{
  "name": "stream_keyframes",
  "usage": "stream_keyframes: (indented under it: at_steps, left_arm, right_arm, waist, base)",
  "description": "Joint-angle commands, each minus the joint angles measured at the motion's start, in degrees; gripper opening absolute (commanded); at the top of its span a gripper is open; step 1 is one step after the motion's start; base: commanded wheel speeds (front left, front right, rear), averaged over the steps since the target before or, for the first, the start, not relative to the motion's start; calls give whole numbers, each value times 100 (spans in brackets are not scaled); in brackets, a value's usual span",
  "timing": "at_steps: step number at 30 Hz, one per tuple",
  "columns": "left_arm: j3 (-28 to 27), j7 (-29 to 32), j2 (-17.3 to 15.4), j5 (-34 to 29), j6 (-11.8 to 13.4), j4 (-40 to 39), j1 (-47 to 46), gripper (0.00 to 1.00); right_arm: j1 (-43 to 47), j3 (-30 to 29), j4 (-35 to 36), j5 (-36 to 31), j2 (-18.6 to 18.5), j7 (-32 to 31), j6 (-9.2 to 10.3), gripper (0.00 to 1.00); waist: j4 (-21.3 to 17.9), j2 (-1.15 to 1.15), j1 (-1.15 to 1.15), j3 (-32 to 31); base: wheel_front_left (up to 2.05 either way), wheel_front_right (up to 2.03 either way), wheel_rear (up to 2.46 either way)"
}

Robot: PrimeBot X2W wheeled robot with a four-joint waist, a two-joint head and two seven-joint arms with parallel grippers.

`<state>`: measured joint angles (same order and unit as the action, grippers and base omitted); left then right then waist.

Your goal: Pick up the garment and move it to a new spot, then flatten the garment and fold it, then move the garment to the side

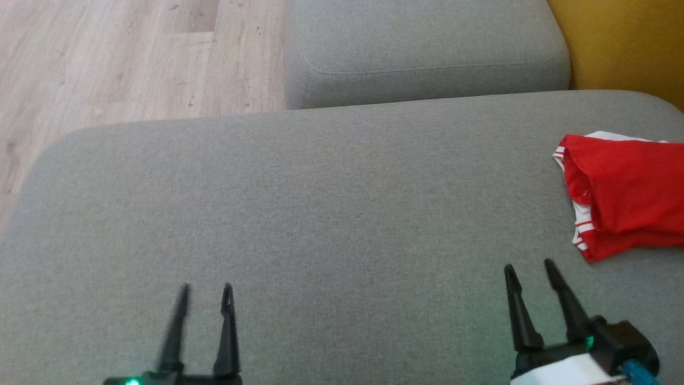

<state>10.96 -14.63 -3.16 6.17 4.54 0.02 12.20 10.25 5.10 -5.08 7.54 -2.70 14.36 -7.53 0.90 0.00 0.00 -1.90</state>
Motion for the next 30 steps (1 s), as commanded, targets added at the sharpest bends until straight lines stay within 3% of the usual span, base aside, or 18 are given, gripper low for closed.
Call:
stream_keyframes:
  at_steps: [1, 30]
  left_arm:
    - [7, 2, 0, 1, 0, 45, 0, 0]
    - [-198, 321, -99, 1889, -245, 516, -351, 0]
  right_arm:
    - [1, 3, -46, 0, 0, -1, 0, 0]
    - [-309, -90, -404, 1856, -102, -324, 1, 0]
  waist:
    - [0, 0, 0, -1]
    - [-19, 0, 0, 42]
  base:
    - [0, 0, 0]
    - [0, 0, 0]
